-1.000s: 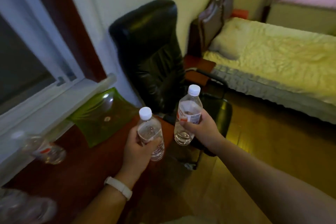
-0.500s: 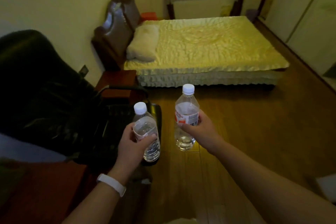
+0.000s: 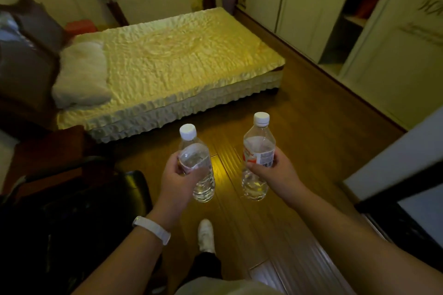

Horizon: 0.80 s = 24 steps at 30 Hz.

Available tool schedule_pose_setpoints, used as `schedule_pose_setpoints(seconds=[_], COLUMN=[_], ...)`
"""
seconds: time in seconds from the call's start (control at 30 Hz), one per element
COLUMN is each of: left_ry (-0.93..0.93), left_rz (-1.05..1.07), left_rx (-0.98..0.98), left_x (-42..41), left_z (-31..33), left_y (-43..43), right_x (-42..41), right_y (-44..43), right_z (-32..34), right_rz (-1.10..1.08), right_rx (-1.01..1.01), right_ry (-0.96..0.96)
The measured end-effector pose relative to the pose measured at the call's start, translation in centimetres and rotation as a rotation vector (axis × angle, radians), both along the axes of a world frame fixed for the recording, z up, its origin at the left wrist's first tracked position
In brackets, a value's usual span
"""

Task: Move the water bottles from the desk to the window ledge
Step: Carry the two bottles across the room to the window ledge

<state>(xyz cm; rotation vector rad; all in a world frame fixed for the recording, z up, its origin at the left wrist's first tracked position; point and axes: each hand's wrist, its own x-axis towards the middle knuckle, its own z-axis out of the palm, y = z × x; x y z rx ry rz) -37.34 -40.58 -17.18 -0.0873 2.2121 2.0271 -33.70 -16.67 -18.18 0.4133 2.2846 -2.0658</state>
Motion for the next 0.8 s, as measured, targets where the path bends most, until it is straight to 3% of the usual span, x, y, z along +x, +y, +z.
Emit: schedule_pose_setpoints(seconds=[0.43,0.8], left_ry=[-0.053,-0.026], left_rz=[-0.157,-0.204], left_rx=[0.027,0.004], left_x=[-27.3,-40.8], left_z=[-2.1,-1.6], left_y=[0.3,5.0], right_x=[-22.1,-33.9], right_y=[1.2,6.1], right_z=[0.4,0.3], right_rz=[-0.114,-0.224], right_rx=[0.067,0.0], right_ry=[-0.05,-0.022])
